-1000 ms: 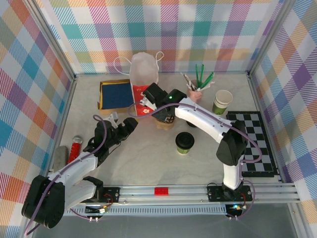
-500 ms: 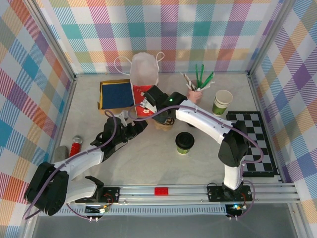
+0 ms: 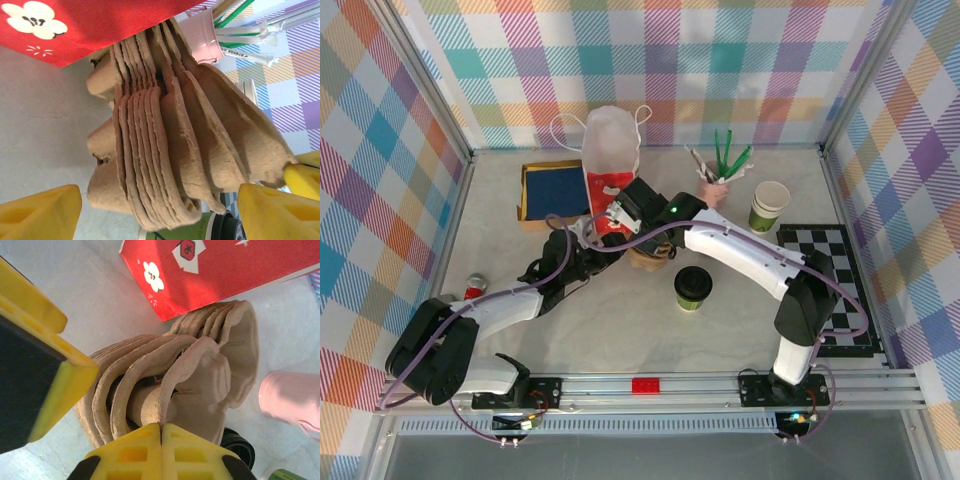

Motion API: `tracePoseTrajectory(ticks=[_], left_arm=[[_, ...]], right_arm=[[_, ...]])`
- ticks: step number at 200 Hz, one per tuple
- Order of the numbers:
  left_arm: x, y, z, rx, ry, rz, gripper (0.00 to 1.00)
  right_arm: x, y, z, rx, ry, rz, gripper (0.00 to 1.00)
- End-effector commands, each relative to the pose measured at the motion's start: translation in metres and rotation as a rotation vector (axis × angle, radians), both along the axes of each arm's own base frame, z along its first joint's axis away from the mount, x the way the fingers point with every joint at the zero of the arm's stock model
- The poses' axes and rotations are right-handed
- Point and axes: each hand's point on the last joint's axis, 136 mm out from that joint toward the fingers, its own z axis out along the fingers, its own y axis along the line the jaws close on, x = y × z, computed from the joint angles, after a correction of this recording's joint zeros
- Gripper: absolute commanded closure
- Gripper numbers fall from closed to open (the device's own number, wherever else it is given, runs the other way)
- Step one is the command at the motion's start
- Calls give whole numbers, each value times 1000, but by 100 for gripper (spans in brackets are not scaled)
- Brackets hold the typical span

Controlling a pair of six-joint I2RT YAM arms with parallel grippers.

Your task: Pack the takeout coffee

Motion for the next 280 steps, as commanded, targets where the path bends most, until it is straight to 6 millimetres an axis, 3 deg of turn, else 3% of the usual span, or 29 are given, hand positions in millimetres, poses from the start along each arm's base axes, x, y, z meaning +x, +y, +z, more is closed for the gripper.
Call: tracePoseTrajectory(ticks=[1,117,280], left_arm=[[8,-10,19,-35,-60,-8,19],[2,-9,37,-68,-89,-4,18],[9,-20,28,-82,-79,-14,19]], right_arm=[[-4,7,20,80,-27,4,100],[-6,8,17,89,-18,1,100],[-6,12,40,142,-59,0,100]])
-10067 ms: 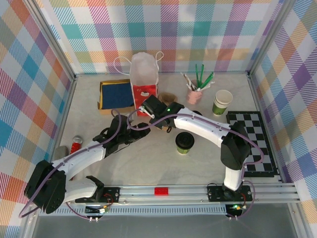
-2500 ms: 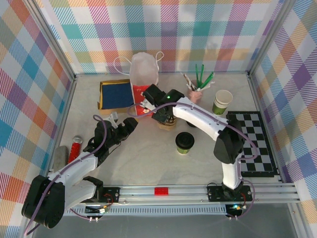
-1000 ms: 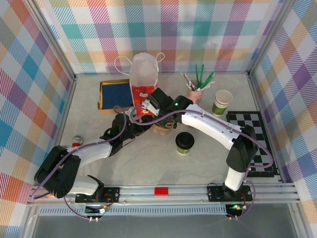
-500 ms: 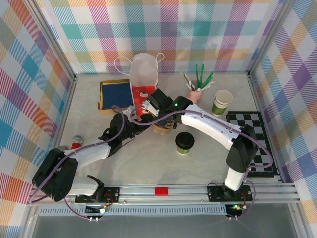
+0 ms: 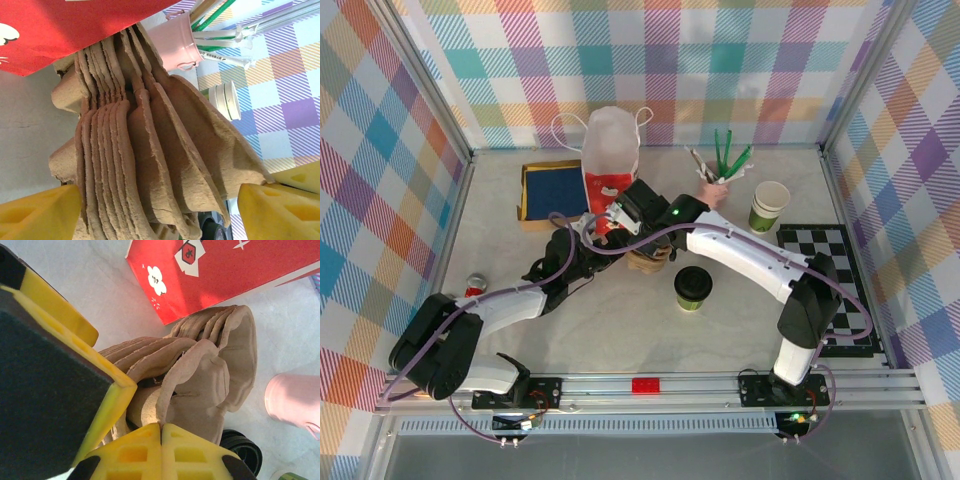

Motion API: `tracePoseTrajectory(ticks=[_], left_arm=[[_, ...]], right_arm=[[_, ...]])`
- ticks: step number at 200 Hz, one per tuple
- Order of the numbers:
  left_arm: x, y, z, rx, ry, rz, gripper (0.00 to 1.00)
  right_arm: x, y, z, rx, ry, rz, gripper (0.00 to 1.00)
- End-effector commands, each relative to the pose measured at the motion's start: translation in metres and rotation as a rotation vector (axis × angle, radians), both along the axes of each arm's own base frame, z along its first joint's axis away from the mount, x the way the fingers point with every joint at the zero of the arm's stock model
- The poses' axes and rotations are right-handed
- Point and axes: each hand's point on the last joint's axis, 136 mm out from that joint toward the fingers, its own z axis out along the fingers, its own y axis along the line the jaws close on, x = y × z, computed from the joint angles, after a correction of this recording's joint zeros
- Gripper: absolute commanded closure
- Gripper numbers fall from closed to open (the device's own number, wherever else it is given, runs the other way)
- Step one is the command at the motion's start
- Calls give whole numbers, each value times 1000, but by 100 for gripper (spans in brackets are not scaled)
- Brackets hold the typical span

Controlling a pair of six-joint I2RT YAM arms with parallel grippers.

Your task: Pack the takeout coffee

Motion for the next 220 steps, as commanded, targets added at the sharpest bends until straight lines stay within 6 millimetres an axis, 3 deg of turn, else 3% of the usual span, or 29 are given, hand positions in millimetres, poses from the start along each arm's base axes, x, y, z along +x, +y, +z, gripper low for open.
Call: tracePoseTrajectory(ticks=[1,80,153,220], left_arm=[[6,-8,16,-32,-45,0,19],[8,-10,7,-34,-30,6,20],[-5,-6,-32,8,36,4,22],[-8,-1,-43,41,53,11,23]], right_arm=[[1,9,39,112,-69,-2,100],[0,9,45,128,-77,-1,100],[10,6,55,106,-134,-13,100],[15,5,60,100,-167,-15,100]])
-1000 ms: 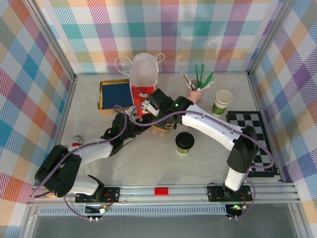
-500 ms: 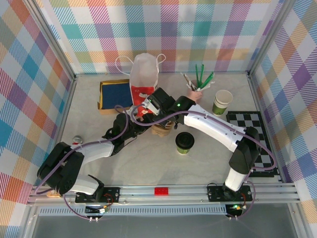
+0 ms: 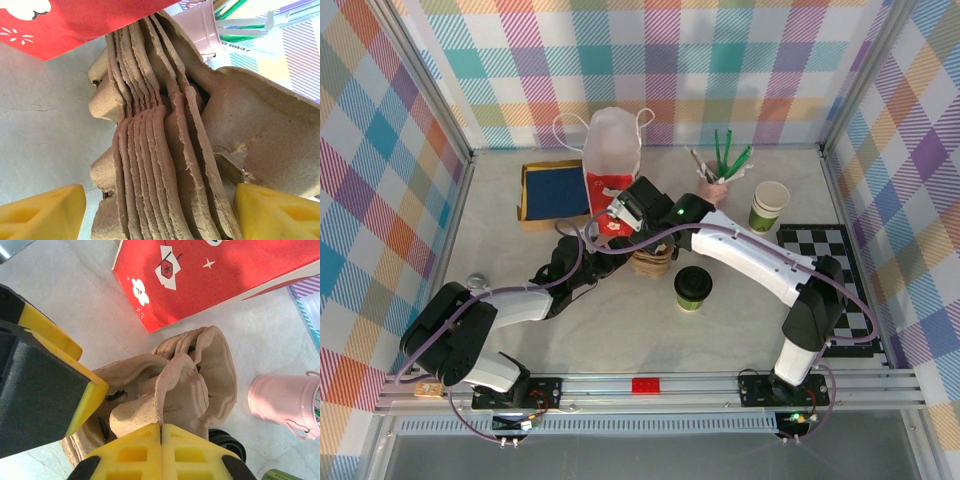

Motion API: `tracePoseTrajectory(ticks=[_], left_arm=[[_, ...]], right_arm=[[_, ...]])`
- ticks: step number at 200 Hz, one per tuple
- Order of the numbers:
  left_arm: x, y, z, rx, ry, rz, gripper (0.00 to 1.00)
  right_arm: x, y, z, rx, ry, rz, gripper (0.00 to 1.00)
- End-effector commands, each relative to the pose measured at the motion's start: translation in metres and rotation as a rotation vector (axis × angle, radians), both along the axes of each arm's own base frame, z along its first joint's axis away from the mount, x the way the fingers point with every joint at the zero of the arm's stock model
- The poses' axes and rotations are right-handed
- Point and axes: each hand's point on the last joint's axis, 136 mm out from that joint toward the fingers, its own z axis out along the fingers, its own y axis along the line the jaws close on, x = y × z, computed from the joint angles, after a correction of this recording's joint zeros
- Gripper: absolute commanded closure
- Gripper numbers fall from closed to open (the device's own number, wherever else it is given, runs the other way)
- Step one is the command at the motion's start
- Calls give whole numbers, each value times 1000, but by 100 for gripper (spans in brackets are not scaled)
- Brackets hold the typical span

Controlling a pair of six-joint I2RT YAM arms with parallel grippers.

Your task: Pack the takeout coffee

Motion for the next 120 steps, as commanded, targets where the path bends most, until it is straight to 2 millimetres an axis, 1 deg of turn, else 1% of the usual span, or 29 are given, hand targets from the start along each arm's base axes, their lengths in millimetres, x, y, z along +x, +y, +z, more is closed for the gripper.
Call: tracePoseTrajectory(ticks=[1,56,87,120], left_arm=[[-5,2,-13,36,16,1,23],[-5,2,-21,50,28,0,23],[-6,0,-31,65,42,-8,23],[-9,-4,-41,80,54,-20,24]], right_arm=[[11,9,44,92,-112,-6,100],[11,8,58,113,-143,-2,100],[13,5,66,130,-172,-13,100],[18,4,68,128,-189,-22,100]])
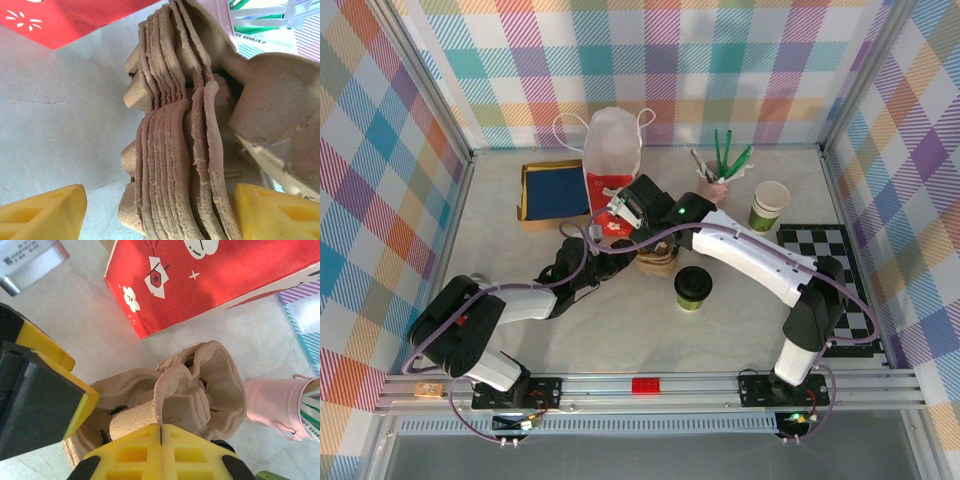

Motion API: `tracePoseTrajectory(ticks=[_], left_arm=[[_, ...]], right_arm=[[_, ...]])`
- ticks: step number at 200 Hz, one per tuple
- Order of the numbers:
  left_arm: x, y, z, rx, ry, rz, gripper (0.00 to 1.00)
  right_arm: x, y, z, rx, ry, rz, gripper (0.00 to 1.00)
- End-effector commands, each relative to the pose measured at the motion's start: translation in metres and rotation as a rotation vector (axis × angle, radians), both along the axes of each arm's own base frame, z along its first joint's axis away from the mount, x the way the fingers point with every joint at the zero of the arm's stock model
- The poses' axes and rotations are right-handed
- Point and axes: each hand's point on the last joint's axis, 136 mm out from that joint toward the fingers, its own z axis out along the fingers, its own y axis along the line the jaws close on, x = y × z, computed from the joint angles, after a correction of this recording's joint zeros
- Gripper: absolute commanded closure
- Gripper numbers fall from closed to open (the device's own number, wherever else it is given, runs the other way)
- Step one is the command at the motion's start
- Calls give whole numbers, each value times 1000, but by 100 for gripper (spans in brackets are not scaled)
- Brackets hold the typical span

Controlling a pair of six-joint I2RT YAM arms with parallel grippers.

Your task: Pack the takeout coffee

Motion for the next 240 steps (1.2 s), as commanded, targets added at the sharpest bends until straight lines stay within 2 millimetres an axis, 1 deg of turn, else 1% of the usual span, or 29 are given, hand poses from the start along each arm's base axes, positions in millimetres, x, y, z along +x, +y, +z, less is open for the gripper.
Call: tracePoseTrajectory(ticks=[1,50,66,75,90,102,129,154,170,181,193,224,240], left_arm=[[-8,2,-23,60,28,-8,24],[-12,2,-33,84,41,-13,24],[-12,1,-35,94,45,-15,24],[-12,1,-36,98,48,-17,24],[-12,0,-38,104,51,-23,24],[-11,-3,-39,111,56,-31,25],[-9,-8,-39,116,57,-40,25],[-8,-10,-38,117,55,-42,25],[-7,-12,-38,122,57,-43,25],[-6,-13,-37,127,57,-46,25],[-6,-13,-39,141,62,-44,25],[-7,-8,-48,176,84,-27,25],[-8,-6,-51,186,91,-25,26]], right_arm=[[13,3,59,124,-151,-19,100],[19,-1,64,132,-176,-38,100],[18,-1,66,142,-176,-38,100],[14,1,65,155,-157,-21,100],[3,8,56,184,-93,22,100],[-7,11,43,182,-33,42,100],[-21,13,14,192,53,58,100],[-29,11,0,207,90,56,100],[-30,9,-5,204,92,52,100],[-25,6,-3,188,63,39,100],[-20,3,5,175,26,33,100],[0,-9,42,169,-81,0,100],[8,-15,56,180,-109,-11,100]])
